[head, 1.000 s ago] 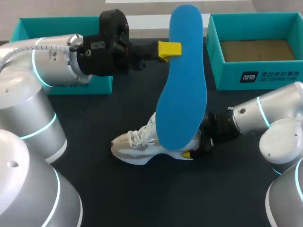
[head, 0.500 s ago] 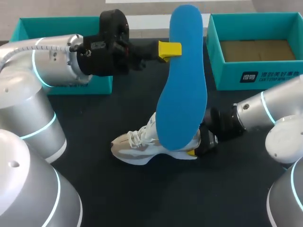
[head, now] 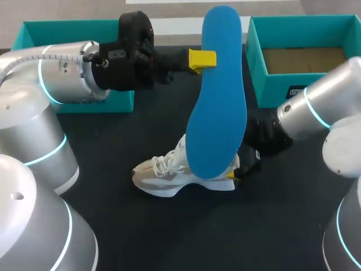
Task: Take the shoe out of the shoebox, open the shoe tongue, remove and reinsert the insole, then place the shoe into the shoebox
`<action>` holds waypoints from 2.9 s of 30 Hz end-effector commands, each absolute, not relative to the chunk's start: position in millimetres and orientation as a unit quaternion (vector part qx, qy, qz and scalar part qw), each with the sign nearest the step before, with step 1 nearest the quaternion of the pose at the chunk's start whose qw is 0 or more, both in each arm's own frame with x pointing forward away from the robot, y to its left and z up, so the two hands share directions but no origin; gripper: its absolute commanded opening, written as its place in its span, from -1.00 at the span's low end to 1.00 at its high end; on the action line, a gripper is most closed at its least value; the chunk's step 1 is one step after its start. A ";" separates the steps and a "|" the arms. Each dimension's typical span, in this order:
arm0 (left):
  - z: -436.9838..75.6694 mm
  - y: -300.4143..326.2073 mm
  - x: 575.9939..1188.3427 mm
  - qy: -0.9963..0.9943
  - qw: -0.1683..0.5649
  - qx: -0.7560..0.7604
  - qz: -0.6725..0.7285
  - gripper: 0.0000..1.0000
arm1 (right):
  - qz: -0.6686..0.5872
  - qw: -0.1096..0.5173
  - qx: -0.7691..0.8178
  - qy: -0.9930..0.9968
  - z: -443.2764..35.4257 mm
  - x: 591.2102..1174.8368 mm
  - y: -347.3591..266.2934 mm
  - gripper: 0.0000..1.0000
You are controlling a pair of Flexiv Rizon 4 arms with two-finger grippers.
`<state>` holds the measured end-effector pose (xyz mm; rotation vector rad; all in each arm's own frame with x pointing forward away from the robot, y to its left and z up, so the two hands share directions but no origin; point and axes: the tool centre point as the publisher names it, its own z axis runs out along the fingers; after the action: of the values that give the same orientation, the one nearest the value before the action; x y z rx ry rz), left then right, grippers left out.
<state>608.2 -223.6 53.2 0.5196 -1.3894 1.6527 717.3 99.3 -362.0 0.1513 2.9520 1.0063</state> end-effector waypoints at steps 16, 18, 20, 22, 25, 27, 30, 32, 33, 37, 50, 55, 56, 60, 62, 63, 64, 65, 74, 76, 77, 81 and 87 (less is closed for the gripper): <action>52.3 -223.8 607.6 -0.559 0.444 0.210 0.668 -1.00 | 0.129 0.029 0.046 0.990 -343.1 715.6 111.3 1.00; 52.3 -223.8 607.6 -0.559 0.444 0.210 0.668 -1.00 | 0.129 0.029 0.043 0.990 -344.9 715.4 110.9 1.00; 52.3 -223.8 607.6 -0.559 0.444 0.210 0.668 -1.00 | 0.125 0.030 0.038 0.991 -344.8 715.3 112.3 1.00; 52.3 -223.8 607.6 -0.559 0.444 0.210 0.668 -1.00 | 0.119 0.031 0.035 0.992 -344.4 714.9 113.7 1.00; 52.3 -223.8 607.6 -0.559 0.444 0.210 0.668 -1.00 | 0.126 0.032 0.033 0.991 -345.4 714.5 114.0 1.00; 52.3 -223.8 607.6 -0.559 0.444 0.210 0.668 -1.00 | 0.129 0.037 0.033 0.990 -346.1 714.6 114.9 1.00; 52.3 -223.8 607.6 -0.559 0.444 0.210 0.668 -1.00 | 0.134 0.038 0.037 0.990 -346.8 714.3 115.3 1.00; 52.3 -223.8 607.6 -0.559 0.444 0.210 0.668 -1.00 | 0.134 0.038 0.037 0.990 -346.8 714.3 115.3 1.00; 52.3 -223.8 607.6 -0.559 0.444 0.210 0.668 -1.00 | 0.134 0.038 0.037 0.990 -346.8 714.3 115.3 1.00; 52.3 -223.8 607.6 -0.559 0.444 0.210 0.668 -1.00 | 0.134 0.038 0.037 0.990 -346.8 714.3 115.3 1.00; 52.3 -223.8 607.6 -0.559 0.444 0.210 0.668 -1.00 | 0.088 0.041 0.047 0.994 -321.3 731.6 124.0 1.00; 52.3 -223.8 607.6 -0.559 0.444 0.210 0.668 -1.00 | 0.094 0.028 0.025 0.995 -334.9 750.6 136.8 1.00; 52.3 -223.8 607.6 -0.559 0.444 0.210 0.668 -1.00 | 0.094 0.026 0.021 0.995 -339.0 753.7 138.8 1.00; 52.3 -223.8 607.6 -0.559 0.444 0.210 0.668 -1.00 | 0.105 0.011 0.015 0.994 -358.0 761.0 143.1 1.00; 52.3 -223.8 607.6 -0.559 0.444 0.210 0.668 -1.00 | 0.108 0.007 0.013 0.994 -367.4 763.1 145.7 0.84; 52.3 -223.8 607.6 -0.559 0.444 0.210 0.668 -1.00 | 0.110 0.005 0.009 0.994 -371.1 763.3 147.0 0.80; 52.3 -223.8 607.6 -0.559 0.444 0.210 0.668 -1.00 | 0.109 0.002 0.010 0.994 -375.7 763.2 147.7 0.77; 52.3 -223.8 607.6 -0.559 0.444 0.210 0.668 -1.00 | 0.108 -0.001 0.009 0.994 -380.7 762.8 148.0 0.73; 52.3 -223.8 607.6 -0.559 0.444 0.210 0.668 -1.00 | 0.106 -0.016 0.016 0.994 -402.4 760.6 149.9 -0.02; 52.3 -223.8 607.6 -0.559 0.444 0.210 0.668 -1.00 | 0.105 -0.020 0.014 0.994 -403.7 760.7 152.6 -0.02; 52.3 -223.8 607.6 -0.559 0.444 0.210 0.668 -1.00 | 0.106 -0.021 0.013 0.994 -404.7 760.7 153.8 -0.02; 52.3 -223.8 607.6 -0.559 0.444 0.210 0.668 -1.00 | 0.109 -0.028 0.014 0.993 -410.0 760.0 156.8 -0.09; 52.3 -223.8 607.6 -0.559 0.444 0.210 0.668 -1.00 | 0.110 -0.037 0.022 0.993 -411.0 755.7 153.9 -1.00</action>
<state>608.2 -223.7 53.2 0.5200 -1.3888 1.6527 756.1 154.8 -407.4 0.0679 3.1954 0.3597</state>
